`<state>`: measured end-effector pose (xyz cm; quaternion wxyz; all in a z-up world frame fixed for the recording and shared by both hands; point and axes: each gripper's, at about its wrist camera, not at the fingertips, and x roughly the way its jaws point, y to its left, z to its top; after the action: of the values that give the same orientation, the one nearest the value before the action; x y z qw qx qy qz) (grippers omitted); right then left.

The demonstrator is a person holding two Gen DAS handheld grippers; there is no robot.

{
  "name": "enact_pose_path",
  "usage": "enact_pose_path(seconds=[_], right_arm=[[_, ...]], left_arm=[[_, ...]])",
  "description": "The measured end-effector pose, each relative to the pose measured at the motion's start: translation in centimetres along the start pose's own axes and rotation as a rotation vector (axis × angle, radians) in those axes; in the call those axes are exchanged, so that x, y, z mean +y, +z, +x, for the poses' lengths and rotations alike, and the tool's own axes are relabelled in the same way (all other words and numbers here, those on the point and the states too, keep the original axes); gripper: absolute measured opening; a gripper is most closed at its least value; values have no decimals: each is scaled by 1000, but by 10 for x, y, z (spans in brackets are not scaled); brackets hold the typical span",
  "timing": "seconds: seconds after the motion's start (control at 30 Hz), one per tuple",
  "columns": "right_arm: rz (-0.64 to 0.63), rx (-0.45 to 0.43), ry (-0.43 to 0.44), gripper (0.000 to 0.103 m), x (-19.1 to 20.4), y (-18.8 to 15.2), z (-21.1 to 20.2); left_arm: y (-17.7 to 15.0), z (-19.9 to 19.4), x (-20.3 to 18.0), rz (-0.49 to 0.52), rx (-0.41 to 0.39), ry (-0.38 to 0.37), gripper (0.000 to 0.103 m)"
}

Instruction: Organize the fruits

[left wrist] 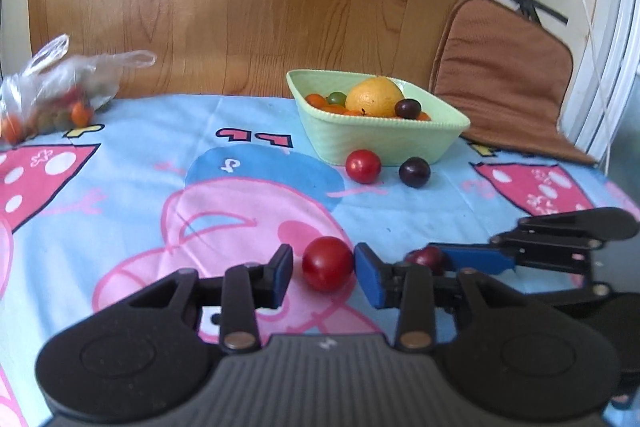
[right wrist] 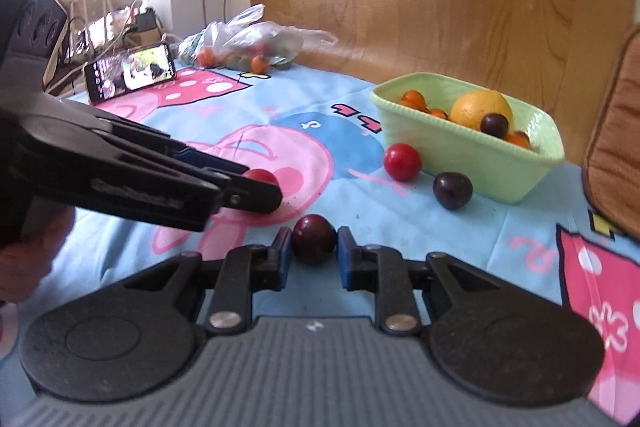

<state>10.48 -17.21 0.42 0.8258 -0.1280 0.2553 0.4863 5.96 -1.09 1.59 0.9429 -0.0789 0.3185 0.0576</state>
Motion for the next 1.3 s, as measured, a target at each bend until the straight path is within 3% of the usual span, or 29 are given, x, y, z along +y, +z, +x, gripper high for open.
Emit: enact_pose_path(seconds=[0.17, 0.6, 0.9, 1.3], right_arm=[[60, -5, -2, 27, -6, -9, -12], [152, -23, 28, 27, -11, -19, -25], [110, -14, -1, 27, -5, -18, -24], [66, -9, -40, 28, 2, -17, -22]], left_arm=[[-7, 2, -15, 49, 2, 61, 32], [-12, -5, -18, 43, 1, 69, 32], [-19, -7, -16, 52, -41, 52, 33], [-19, -9, 0, -24, -57, -37, 38]])
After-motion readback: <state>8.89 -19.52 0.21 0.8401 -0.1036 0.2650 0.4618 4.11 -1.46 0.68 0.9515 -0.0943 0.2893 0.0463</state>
